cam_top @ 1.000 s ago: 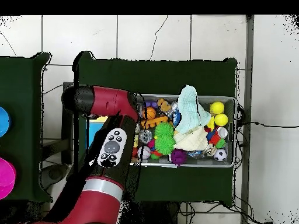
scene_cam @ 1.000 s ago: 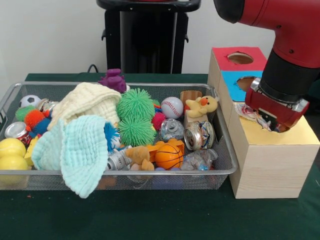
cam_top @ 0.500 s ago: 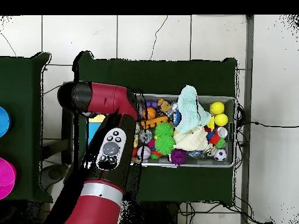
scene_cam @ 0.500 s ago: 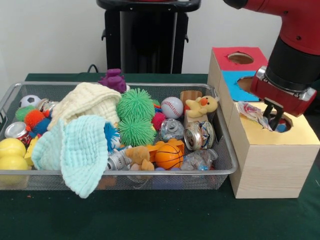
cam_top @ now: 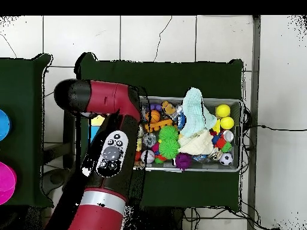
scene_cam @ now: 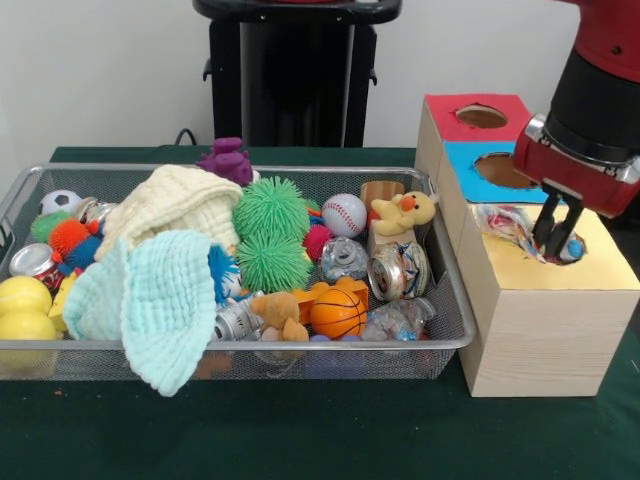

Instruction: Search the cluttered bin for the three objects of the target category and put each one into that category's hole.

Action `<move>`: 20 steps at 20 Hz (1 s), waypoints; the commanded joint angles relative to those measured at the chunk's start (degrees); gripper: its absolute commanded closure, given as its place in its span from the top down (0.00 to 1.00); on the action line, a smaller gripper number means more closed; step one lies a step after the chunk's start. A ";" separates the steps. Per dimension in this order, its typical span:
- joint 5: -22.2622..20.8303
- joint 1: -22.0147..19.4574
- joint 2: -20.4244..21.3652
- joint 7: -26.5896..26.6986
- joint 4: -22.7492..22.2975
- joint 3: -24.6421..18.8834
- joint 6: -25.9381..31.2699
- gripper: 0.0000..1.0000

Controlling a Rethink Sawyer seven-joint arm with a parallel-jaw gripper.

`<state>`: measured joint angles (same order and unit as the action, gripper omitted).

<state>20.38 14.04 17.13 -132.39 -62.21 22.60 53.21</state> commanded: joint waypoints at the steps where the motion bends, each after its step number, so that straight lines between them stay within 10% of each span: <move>1: -2.63 -2.00 2.25 -7.74 1.80 0.60 4.66 0.00; 20: -2.68 -1.49 2.02 -8.64 2.38 1.90 4.79 0.00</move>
<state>19.29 14.04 20.04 -132.39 -58.00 26.72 54.93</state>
